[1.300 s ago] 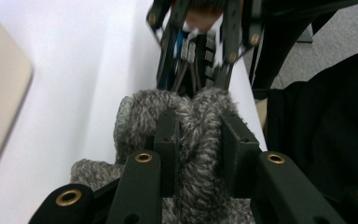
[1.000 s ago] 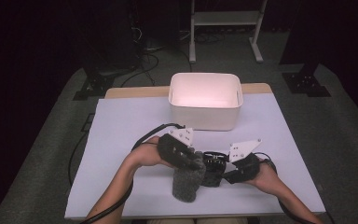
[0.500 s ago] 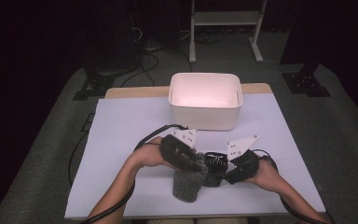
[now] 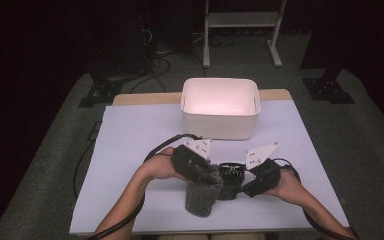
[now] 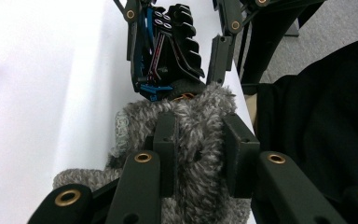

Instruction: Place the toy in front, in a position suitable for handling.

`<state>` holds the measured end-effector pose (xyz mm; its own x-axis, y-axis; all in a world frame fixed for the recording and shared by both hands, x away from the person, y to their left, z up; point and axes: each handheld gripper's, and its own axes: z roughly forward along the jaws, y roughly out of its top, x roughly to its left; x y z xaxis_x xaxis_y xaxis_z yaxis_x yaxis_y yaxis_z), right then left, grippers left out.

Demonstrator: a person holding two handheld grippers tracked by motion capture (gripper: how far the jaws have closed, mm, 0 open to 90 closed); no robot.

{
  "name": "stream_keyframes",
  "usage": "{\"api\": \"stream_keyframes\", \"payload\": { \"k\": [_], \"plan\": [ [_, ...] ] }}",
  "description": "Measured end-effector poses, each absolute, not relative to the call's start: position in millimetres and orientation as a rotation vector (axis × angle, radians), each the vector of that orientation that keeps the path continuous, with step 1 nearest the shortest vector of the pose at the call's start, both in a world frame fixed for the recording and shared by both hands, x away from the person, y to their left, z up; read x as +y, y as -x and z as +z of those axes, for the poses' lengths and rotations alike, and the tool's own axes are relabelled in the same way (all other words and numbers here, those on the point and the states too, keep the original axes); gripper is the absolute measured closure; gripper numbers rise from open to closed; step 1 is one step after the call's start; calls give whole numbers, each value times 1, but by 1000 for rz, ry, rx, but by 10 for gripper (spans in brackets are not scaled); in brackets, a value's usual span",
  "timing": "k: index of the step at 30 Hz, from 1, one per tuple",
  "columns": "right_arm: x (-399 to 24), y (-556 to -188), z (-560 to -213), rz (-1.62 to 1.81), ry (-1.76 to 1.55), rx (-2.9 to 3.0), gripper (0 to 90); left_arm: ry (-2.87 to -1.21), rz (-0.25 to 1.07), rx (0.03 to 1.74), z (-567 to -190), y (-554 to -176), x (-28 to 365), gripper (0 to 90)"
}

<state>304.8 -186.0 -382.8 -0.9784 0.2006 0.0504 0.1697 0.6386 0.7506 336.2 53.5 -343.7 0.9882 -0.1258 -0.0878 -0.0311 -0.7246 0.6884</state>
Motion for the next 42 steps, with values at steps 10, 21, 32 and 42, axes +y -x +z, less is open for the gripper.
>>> {"api": "stream_keyframes", "payload": {
  "k": [10, 21, 32, 42],
  "plan": [
    [-187, -297, -382, 1261, -268, 2755, 562, -2371, -164, -125, -343, -332, 49, 703],
    [-171, -297, -385, 1346, -291, 2679, 564, -2370, -119, -94, -332, -333, 70, 704],
    [-128, -304, -395, 1448, -260, 2661, 564, -2413, -97, -32, -331, -329, 107, 704],
    [-148, -304, -396, 1343, -288, 2727, 550, -2361, -144, -65, -343, -332, 78, 704]
  ]
}}
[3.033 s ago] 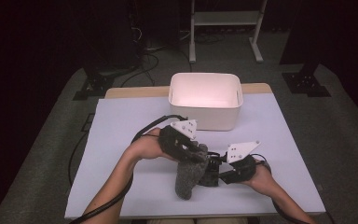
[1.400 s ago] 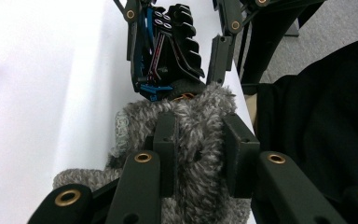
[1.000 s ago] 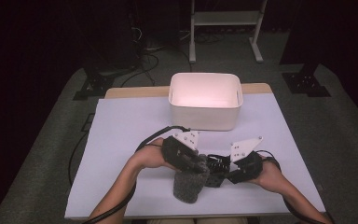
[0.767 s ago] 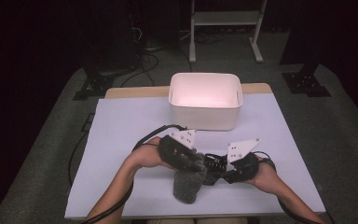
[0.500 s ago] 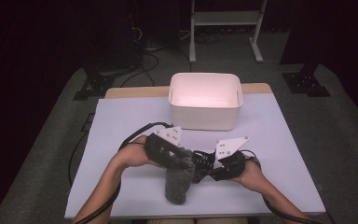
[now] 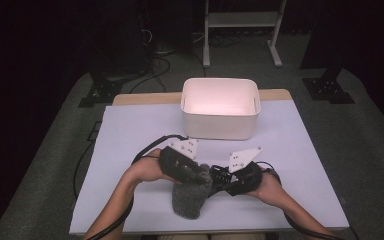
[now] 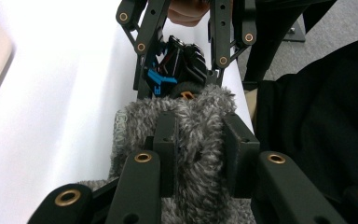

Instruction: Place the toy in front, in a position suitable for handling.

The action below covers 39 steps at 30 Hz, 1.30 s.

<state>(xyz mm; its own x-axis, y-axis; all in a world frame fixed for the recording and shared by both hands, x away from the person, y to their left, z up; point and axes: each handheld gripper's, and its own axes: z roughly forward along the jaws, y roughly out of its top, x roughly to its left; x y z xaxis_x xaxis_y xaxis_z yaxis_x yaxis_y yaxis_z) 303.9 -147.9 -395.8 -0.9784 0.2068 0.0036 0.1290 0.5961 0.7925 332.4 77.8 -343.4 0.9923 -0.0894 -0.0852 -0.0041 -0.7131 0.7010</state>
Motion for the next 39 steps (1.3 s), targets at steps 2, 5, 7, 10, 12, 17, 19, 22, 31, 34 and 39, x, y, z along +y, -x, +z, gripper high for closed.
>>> {"api": "stream_keyframes", "payload": {
  "k": [2, 5, 7, 10, 12, 17, 19, 22, 31, 34, 39],
  "plan": [
    [-155, -302, -398, 1334, -305, 2731, 550, -2367, -149, -72, -346, -333, 72, 703],
    [-165, -299, -403, 1328, -319, 2735, 552, -2397, -159, -80, -352, -333, 63, 702],
    [-171, -298, -407, 1326, -331, 2745, 558, -2412, -166, -79, -358, -334, 61, 702],
    [-180, -296, -412, 1325, -346, 2758, 583, -2408, -190, -67, -366, -334, 59, 700],
    [-184, -295, -417, 1296, -343, 2761, 585, -2422, -181, -60, -369, -334, 58, 700],
    [-192, -293, -427, 1320, -392, 2771, 587, -2431, -171, -71, -370, -331, 57, 696],
    [-195, -293, -430, 1328, -407, 2776, 586, -2452, -161, -62, -372, -332, 59, 696],
    [-198, -292, -435, 1315, -420, 2787, 587, -2442, -171, -49, -375, -332, 60, 695],
    [-213, -290, -443, 1248, -489, 2788, 517, -2441, -196, -87, -379, -332, 51, 691],
    [-216, -288, -445, 1253, -492, 2789, 504, -2455, -190, -87, -379, -332, 48, 691],
    [-206, -288, -443, 1208, -442, 2796, 475, -2461, -193, -100, -378, -331, 46, 690]
  ]
}}
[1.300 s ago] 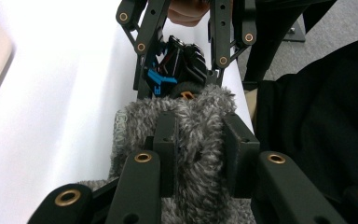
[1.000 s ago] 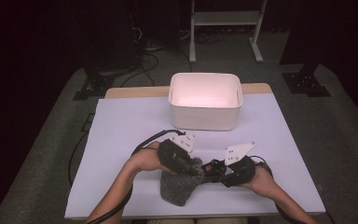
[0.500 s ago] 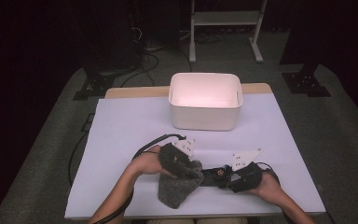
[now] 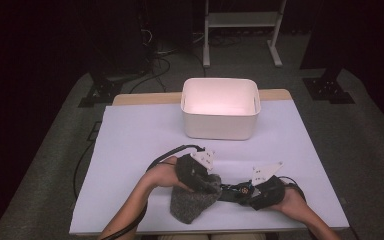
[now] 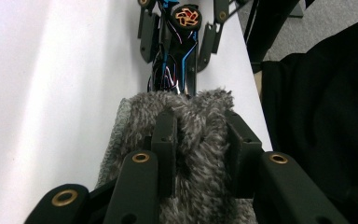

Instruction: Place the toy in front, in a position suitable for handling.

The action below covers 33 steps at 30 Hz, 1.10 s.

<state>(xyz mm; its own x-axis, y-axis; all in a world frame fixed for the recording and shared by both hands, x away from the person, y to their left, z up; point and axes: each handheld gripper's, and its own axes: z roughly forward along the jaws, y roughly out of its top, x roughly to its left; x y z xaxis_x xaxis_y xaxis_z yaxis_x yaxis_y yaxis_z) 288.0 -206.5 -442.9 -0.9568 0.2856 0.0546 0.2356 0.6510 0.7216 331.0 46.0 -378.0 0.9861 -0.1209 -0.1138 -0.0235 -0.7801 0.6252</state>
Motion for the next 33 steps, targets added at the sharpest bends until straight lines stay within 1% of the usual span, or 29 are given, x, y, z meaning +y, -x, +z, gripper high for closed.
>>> {"api": "stream_keyframes", "payload": {
  "k": [2, 4, 6, 11, 15, 17, 21, 25, 30, 33],
  "plan": [
    [-199, -289, -442, 1193, -411, 2800, 479, -2460, -198, -109, -378, -331, 45, 690],
    [-194, -290, -442, 1195, -396, 2798, 530, -2457, -203, -124, -378, -330, 46, 690],
    [-192, -292, -442, 1198, -375, 2811, 547, -2460, -190, -117, -377, -330, 48, 690],
    [-191, -293, -441, 1173, -346, 2825, 554, -2502, -142, -68, -378, -331, 65, 680],
    [-192, -294, -441, 1177, -347, 2830, 554, -2494, -149, -7, -385, -331, 82, 677],
    [-192, -294, -441, 1178, -348, 2829, 553, -2478, -155, -2, -386, -331, 84, 678],
    [-191, -293, -441, 1175, -346, 2825, 555, -2431, -168, -32, -384, -331, 78, 708],
    [-190, -294, -441, 1189, -349, 2821, 557, -2406, -180, -72, -375, -330, 64, 708],
    [-188, -294, -442, 1201, -352, 2818, 558, -2430, -184, -144, -371, -330, 39, 707],
    [-187, -293, -442, 1204, -350, 2813, 558, -2473, -198, -161, -377, -331, 28, 706]
  ]
}}
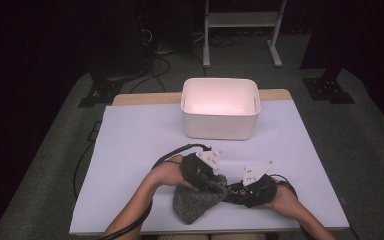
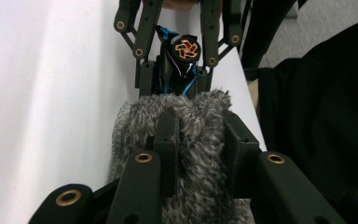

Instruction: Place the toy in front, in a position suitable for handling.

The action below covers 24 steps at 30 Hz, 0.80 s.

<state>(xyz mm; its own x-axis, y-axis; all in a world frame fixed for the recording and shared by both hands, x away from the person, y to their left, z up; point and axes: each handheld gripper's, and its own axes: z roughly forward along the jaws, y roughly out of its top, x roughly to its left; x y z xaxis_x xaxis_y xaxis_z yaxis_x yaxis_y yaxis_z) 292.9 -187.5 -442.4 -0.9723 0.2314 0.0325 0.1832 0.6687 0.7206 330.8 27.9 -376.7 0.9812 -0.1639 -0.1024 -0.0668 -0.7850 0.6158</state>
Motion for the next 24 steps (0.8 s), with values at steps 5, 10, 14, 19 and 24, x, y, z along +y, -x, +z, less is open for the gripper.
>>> {"api": "stream_keyframes", "payload": {
  "k": [5, 10, 14, 19, 24],
  "plan": [
    [-188, -294, -443, 1206, -344, 2813, 558, -2439, -202, -120, -378, -333, 42, 703],
    [-188, -294, -442, 1204, -348, 2818, 558, -2420, -196, -58, -380, -334, 65, 699],
    [-187, -294, -442, 1189, -344, 2824, 558, -2444, -185, 3, -388, -335, 82, 692],
    [-187, -294, -441, 1189, -352, 2828, 558, -2452, -209, 44, -402, -335, 92, 690],
    [-187, -295, -441, 1189, -353, 2830, 558, -2472, -224, 59, -415, -335, 92, 683]
  ]
}}
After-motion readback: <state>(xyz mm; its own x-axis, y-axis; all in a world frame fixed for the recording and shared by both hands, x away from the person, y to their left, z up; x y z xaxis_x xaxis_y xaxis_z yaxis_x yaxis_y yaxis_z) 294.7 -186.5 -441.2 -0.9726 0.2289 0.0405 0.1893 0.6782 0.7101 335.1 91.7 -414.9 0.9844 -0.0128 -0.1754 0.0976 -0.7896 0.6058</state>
